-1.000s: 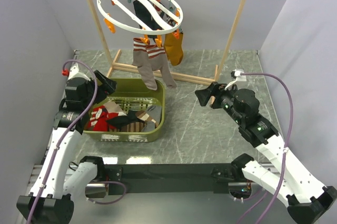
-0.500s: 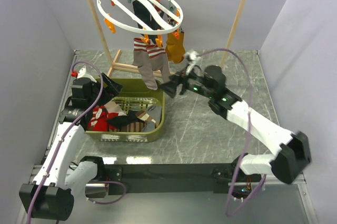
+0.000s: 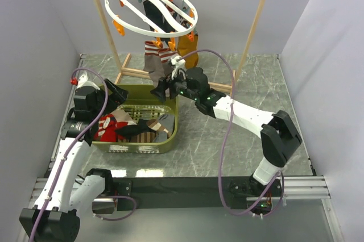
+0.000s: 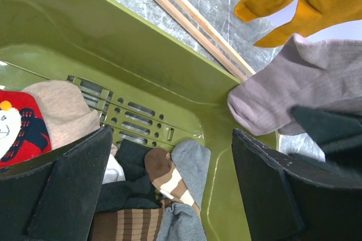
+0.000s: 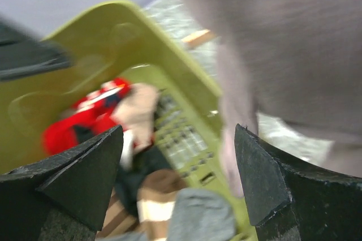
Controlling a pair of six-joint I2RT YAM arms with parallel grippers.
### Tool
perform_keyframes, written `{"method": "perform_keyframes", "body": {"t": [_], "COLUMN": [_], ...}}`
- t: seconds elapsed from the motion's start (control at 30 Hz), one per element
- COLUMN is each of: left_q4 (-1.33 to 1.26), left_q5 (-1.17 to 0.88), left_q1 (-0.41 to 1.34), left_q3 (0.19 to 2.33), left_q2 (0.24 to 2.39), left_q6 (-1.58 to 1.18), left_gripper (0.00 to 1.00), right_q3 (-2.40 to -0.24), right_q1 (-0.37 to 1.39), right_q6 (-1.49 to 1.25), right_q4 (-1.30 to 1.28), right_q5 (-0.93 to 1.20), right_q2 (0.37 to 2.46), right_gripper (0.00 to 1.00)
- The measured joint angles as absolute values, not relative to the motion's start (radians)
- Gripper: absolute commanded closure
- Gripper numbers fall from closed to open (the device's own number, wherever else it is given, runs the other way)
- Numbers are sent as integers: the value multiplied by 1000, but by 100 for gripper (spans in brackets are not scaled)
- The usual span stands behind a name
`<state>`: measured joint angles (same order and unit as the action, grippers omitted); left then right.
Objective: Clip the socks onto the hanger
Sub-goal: Adjust the sock on the hanger.
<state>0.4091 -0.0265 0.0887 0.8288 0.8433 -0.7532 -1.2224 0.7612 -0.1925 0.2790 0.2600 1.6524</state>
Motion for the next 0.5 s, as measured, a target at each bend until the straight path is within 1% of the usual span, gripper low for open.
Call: {"method": "perform_keyframes", "body": {"t": [0.2, 0.3, 0.5], "left_q4": [409, 409, 409], "left_q5": [-25, -25, -20], "left_q1": [88, 88, 87], "left_q3": [827, 827, 826], "left_q2": [842, 842, 842], "left_q6": [-753, -752, -745], "left_gripper": [8, 8, 8], "right_q3": [-1354, -1384, -1424], "right_q1": [757, 749, 697], "right_q6": [-163, -163, -197], "right_q4": [256, 263, 281], "right_q5": [80, 12, -34], "right_q2": [1761, 1783, 1809], "right_gripper": [12, 11, 12]}}
